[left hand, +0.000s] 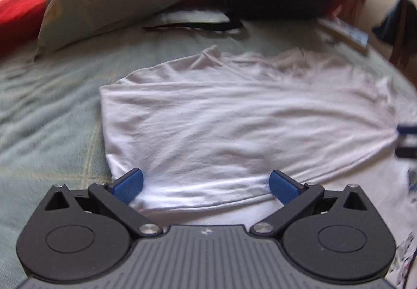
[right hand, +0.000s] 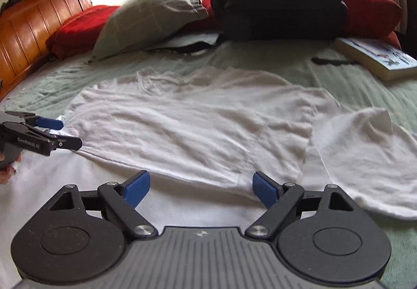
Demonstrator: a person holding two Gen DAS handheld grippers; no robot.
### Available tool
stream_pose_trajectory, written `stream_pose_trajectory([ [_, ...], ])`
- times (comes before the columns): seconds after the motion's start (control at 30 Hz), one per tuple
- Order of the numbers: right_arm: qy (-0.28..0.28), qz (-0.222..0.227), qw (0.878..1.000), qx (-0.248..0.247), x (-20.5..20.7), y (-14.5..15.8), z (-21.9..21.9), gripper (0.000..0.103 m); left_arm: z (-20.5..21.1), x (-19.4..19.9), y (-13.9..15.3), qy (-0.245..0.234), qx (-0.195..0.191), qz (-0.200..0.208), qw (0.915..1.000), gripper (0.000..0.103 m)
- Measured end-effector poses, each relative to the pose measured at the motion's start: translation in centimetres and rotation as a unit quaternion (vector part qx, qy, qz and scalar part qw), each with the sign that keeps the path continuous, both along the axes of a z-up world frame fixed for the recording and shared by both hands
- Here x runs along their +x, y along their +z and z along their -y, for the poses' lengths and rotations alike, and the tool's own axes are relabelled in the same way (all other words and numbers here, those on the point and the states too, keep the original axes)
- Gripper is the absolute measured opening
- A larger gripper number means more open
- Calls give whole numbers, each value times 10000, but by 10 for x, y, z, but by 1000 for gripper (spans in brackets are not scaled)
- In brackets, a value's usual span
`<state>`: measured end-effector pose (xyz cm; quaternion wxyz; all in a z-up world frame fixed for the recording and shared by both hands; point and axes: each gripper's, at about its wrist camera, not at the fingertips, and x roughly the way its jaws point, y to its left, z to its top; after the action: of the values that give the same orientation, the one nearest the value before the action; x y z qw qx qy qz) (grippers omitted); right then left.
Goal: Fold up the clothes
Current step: 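Move the open right gripper across the shirt toward the other sleeve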
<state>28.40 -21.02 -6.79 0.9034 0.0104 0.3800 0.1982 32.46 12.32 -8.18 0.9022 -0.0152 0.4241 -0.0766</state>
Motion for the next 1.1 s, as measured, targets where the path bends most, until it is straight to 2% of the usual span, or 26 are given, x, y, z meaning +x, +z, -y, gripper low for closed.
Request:
stream_pose_trajectory([
  [0.07,-103,-20,9999,65,-8,7,8,90,0,-4,14,103,159,-51,9998,102],
  [0.13,-192,-18,9997,126,-17,14,15,90,6,-19,37,-129,279,169,9994,102],
  [0.2,-146,50,9998,158,-28,23,19,97,14,-36,56,-449,258,284,9983,102],
  [0.33,102,47,9999,1,-45,26,11,101,37,-72,52,-1324,-27,-285,9908,102],
  [0.4,159,47,9998,-117,-52,19,6,102,46,-91,34,-1407,131,-441,9890,102],
  [0.5,245,48,9993,-293,-63,8,-1,102,46,-119,8,-1205,457,-581,9900,102],
  [0.57,303,49,9987,-411,-70,0,-6,103,38,-140,3,-1076,464,-404,9923,102],
  [0.77,432,102,9966,-697,-88,-18,-17,103,20,-191,10,-599,478,-317,9966,102],
  [0.93,442,116,9961,-756,-97,-16,-12,103,14,-232,7,-208,501,-226,9983,102],
  [1.1,415,54,9947,-935,-131,-8,0,103,17,-261,16,-35,652,-138,9978,102],
])
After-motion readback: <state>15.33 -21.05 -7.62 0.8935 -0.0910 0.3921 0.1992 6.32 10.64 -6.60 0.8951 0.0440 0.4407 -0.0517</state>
